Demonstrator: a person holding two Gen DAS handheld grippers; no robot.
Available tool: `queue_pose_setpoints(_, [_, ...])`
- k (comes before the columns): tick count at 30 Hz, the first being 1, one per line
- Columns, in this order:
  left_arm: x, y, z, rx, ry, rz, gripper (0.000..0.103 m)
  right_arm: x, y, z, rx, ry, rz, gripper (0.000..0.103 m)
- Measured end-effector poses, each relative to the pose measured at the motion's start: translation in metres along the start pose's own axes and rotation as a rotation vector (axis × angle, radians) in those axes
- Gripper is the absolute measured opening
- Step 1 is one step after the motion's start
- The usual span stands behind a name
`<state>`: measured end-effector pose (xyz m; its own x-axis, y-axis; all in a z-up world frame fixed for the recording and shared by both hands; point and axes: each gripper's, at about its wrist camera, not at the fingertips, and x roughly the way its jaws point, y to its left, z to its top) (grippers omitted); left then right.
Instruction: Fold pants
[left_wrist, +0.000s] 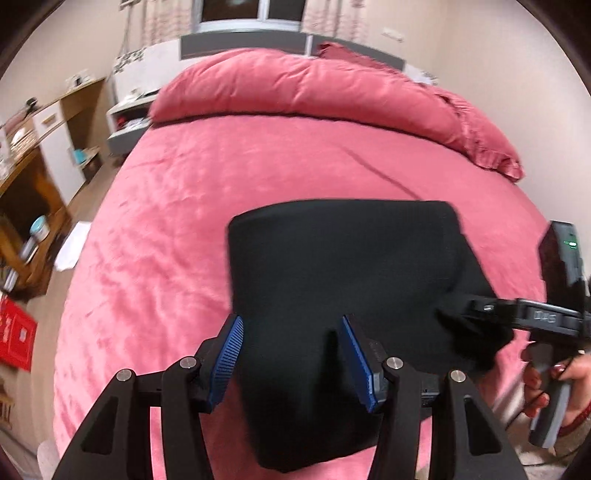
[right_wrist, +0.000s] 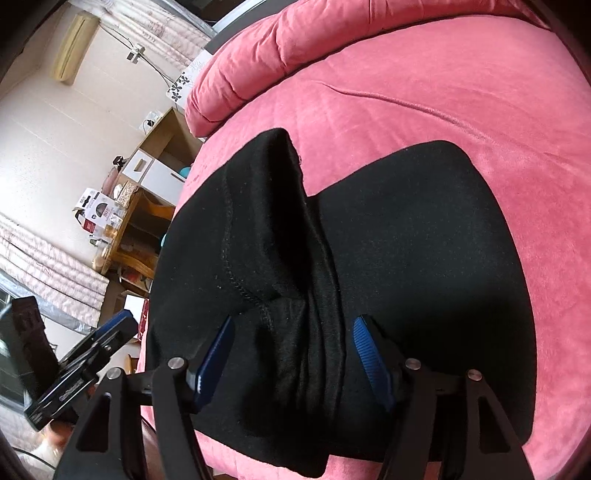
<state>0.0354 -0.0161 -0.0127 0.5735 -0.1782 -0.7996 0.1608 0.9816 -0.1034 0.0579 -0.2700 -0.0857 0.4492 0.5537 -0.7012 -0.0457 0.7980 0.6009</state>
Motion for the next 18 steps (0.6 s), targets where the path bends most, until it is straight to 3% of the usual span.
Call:
queue_pose_setpoints(6, [0.016,0.021,-0.014,-0.067,0.056,0.02,0.055,0.004,0.0,-0.001,0.002,0.013,0.079,0.067])
queue_pose_setpoints(11, [0.025,0.03,-0.024,-0.087,0.096,-0.01,0.055,0.004,-0.005,-0.003,0.038,0.007,0.168,0.067])
queue_pose_setpoints(15, [0.028,0.027,-0.029,-0.088,0.107,-0.029,0.055,0.006,-0.022,-0.003,0.133,-0.004,0.201,0.054])
queue_pose_setpoints(18, [0.029,0.025,-0.031,-0.082,0.112,-0.032,0.055,0.013,-0.021,0.0,0.135,-0.004,0.196,0.053])
